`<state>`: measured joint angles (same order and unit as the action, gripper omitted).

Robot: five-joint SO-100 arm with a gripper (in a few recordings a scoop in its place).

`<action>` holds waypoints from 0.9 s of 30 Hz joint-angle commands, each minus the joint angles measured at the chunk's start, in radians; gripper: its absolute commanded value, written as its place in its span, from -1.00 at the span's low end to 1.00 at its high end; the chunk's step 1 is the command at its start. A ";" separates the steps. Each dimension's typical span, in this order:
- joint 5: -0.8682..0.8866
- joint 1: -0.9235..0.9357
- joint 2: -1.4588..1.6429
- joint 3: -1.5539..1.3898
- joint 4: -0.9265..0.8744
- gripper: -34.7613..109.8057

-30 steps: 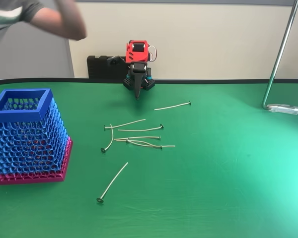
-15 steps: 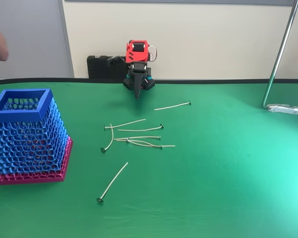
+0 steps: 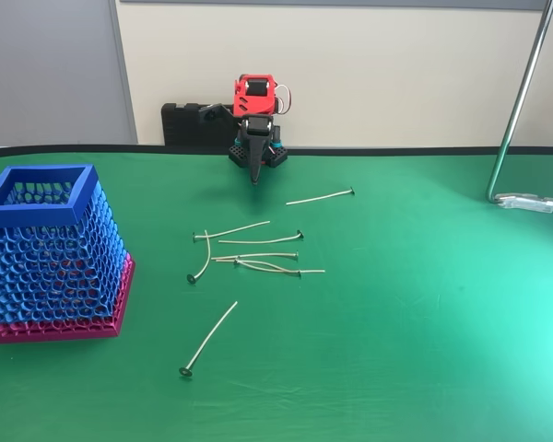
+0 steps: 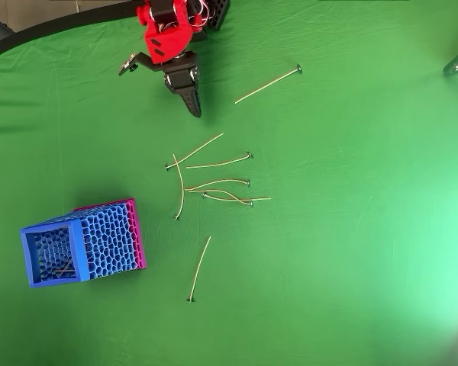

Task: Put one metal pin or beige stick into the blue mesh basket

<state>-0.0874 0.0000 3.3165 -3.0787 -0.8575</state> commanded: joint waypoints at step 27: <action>-0.051 -0.043 0.009 -0.005 -0.006 -0.51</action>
